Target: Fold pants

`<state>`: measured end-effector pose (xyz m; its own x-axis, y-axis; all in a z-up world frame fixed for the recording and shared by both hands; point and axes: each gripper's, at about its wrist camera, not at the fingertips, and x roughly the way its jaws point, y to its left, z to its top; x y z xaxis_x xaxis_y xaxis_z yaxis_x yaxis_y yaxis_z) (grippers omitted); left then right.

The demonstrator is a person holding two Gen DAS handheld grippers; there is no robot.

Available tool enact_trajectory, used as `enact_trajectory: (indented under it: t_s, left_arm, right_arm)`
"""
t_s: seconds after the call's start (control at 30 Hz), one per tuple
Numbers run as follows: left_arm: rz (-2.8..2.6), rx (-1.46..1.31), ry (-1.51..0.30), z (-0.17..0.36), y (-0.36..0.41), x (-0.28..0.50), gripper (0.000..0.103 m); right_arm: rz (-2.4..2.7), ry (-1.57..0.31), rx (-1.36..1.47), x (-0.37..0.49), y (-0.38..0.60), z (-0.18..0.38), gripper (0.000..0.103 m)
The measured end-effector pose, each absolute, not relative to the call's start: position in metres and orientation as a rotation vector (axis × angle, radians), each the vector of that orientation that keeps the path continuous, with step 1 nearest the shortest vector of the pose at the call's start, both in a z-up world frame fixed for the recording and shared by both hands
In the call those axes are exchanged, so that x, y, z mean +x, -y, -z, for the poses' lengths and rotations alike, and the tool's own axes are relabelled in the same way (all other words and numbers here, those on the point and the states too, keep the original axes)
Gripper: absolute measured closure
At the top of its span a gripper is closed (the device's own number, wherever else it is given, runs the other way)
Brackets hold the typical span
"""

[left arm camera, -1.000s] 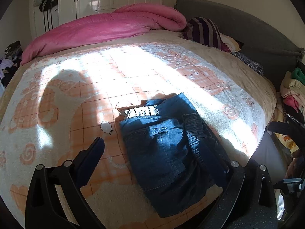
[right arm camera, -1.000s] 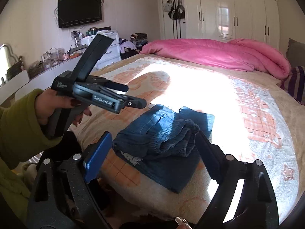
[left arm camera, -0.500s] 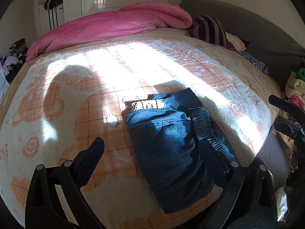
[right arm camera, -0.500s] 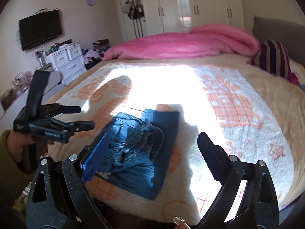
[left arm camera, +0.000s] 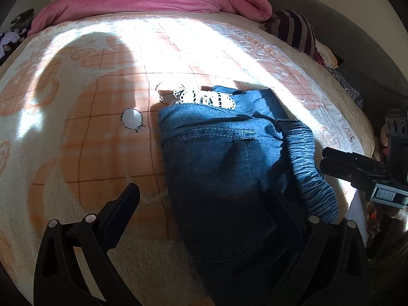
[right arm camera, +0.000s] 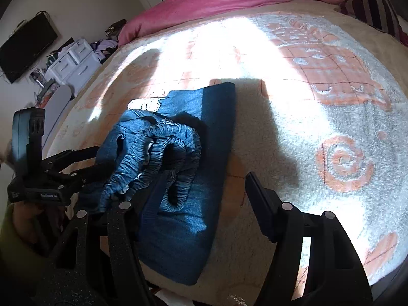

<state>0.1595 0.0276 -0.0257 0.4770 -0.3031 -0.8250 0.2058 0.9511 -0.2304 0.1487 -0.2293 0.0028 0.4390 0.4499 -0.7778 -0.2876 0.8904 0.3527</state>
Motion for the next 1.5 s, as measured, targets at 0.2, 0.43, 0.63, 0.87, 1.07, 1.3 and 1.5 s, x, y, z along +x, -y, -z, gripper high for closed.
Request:
enact_trajectory:
  t_s: [0.2,0.43,0.63,0.87,1.07,1.3,1.5]
  left_arm:
    - [0.331,-0.139,-1.056,0.04,-0.022,0.169,0.005]
    - [0.357,-0.143,-1.049,0.042,-0.012,0.175,0.018]
    - [0.362,-0.173,-1.018,0.035,-0.013,0.172,0.037]
    - [0.357,-0.194,-0.948,0.005,-0.028,0.168,0.039]
    - [0.307,-0.194,-0.887,-0.017,-0.047,0.174,0.039]
    - [0.266,-0.187,-0.887,-0.014,-0.062,0.191,0.039]
    - [0.253,-0.186,-0.937,0.009,-0.064,0.204,0.039]
  right_arm:
    - [-0.513,-1.081,0.273,0.167,0.23,0.02,0.046]
    - [-0.58,-1.056,0.211,0.176,0.211,0.027,0.044]
    - [-0.628,-0.997,0.229,0.169,0.201,0.017,0.083]
    - [-0.646,-0.872,0.191,0.165,0.185,-0.025,0.086]
    - [-0.666,-0.814,0.149,0.184,0.163,-0.039,0.086]
    - [-0.654,-0.815,0.116,0.204,0.141,-0.034,0.086]
    - [-0.605,-0.886,0.114,0.217,0.141,-0.009,0.08]
